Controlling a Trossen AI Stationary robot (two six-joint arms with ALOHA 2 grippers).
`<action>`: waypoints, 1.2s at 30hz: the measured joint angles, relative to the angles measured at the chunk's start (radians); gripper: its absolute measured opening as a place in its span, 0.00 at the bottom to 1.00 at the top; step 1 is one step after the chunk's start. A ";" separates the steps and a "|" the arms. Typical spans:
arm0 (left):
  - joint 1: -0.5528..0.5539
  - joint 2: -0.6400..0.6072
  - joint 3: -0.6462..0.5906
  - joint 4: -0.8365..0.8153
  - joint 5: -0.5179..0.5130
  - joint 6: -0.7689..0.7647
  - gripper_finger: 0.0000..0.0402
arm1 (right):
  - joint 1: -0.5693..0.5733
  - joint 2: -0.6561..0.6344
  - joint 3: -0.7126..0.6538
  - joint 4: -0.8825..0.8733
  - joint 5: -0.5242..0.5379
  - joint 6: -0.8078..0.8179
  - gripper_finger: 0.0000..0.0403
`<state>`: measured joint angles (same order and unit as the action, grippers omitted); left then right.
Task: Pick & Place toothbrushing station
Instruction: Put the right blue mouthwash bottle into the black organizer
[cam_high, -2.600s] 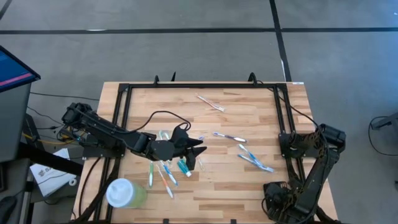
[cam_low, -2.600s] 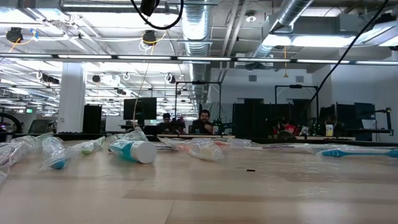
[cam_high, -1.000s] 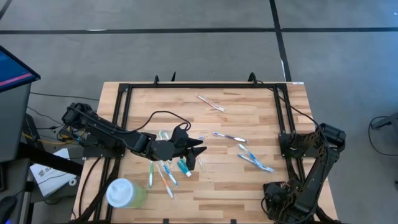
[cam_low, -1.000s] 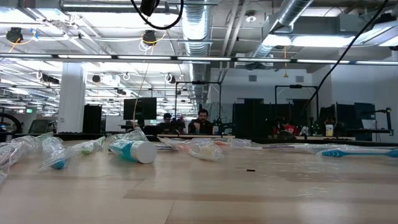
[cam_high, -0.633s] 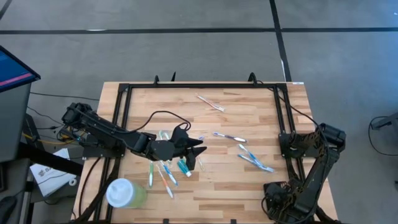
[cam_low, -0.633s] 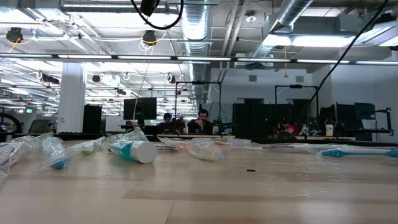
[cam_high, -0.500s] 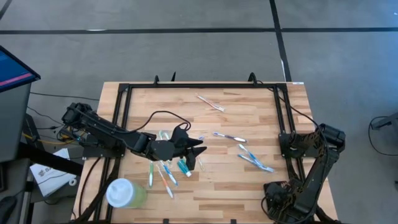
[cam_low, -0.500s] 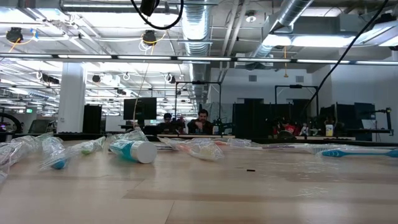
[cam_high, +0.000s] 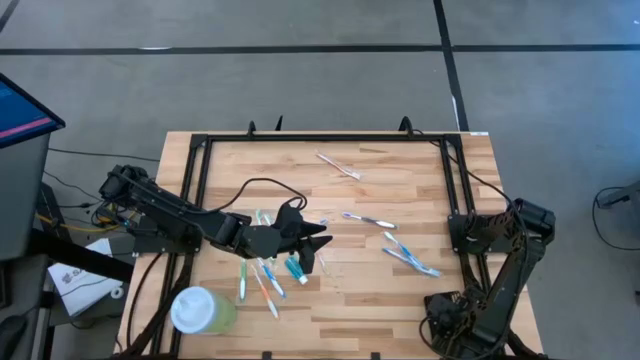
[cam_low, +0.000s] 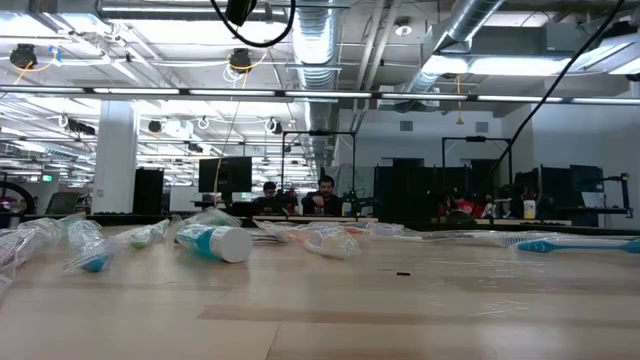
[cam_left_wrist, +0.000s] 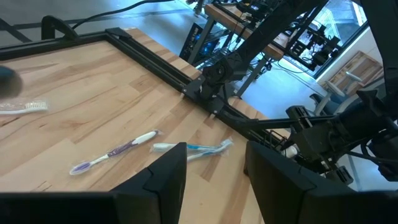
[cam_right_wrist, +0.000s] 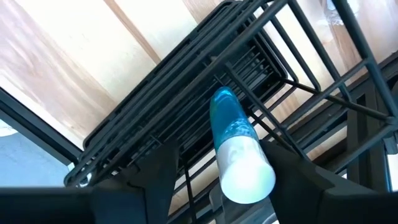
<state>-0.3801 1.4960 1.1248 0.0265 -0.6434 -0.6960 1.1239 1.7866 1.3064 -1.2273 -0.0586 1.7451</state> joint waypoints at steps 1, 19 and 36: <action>0.000 0.000 0.000 0.000 0.000 0.004 0.40 | 0.000 0.000 0.000 0.002 0.001 0.005 0.52; 0.000 0.000 0.000 0.000 0.000 0.004 0.40 | -0.001 -0.001 0.001 -0.002 -0.005 0.033 0.44; 0.000 0.000 0.000 0.000 0.000 0.003 0.40 | -0.013 -0.001 0.001 0.004 -0.005 0.002 0.43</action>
<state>-0.3805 1.4960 1.1248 0.0265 -0.6437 -0.6926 1.1104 1.7855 1.3075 -1.2230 -0.0639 1.7468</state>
